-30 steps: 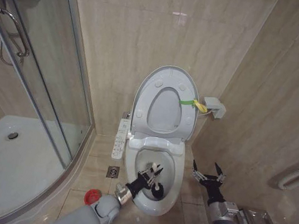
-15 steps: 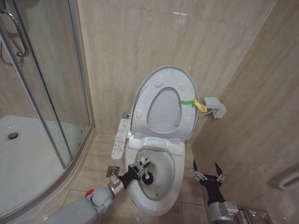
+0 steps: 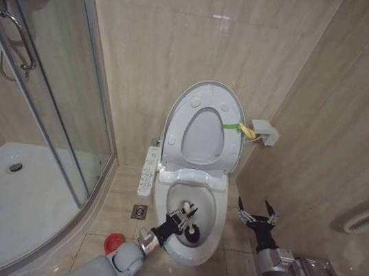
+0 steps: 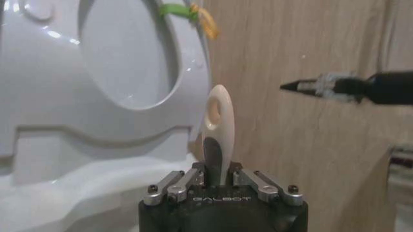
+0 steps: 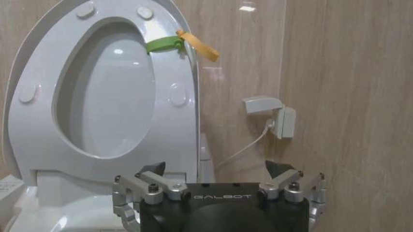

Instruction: Open the toilet lid, clean the toilet bowl with a toilet brush, close the toilet lid, and flush.

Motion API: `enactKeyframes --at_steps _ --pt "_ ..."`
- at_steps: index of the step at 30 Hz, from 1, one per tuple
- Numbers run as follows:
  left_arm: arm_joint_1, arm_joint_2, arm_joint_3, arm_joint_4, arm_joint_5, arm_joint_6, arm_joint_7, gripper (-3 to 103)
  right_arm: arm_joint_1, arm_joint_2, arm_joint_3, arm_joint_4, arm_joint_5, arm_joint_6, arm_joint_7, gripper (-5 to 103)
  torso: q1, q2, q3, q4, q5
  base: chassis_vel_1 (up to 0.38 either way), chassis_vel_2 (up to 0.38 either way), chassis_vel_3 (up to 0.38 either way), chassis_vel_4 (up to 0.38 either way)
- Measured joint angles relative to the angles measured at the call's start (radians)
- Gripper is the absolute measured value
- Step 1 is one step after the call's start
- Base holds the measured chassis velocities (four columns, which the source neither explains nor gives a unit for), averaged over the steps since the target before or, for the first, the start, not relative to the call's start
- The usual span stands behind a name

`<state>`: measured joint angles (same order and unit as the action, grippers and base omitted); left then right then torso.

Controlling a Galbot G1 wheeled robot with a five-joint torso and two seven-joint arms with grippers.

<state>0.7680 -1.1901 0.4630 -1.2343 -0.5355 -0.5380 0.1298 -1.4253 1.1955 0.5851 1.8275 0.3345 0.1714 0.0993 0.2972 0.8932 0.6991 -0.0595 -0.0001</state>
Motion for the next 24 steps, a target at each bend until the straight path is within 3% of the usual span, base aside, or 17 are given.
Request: enactKeyframes --at_steps 11,19,24 --pt "-0.043 0.004 -0.067 0.156 -0.012 -0.057 0.038 19 0.0 0.0 0.0 0.0 0.0 0.0 0.0 100 0.0 0.0 0.0 0.0002 0.0 0.0 0.0 0.0 0.0" --pt "0.001 0.036 -0.032 -0.078 -0.035 -0.003 -0.012 19 0.0 0.0 0.0 0.0 0.0 0.0 0.0 100 0.0 0.0 0.0 -0.0001 0.0 0.0 0.0 0.0 0.0" --pt "0.034 0.047 -0.007 -0.111 -0.019 0.008 -0.017 19 0.0 0.0 0.0 0.0 0.0 0.0 0.0 100 0.0 0.0 0.0 0.0002 0.0001 0.0 0.0 0.0 0.0"
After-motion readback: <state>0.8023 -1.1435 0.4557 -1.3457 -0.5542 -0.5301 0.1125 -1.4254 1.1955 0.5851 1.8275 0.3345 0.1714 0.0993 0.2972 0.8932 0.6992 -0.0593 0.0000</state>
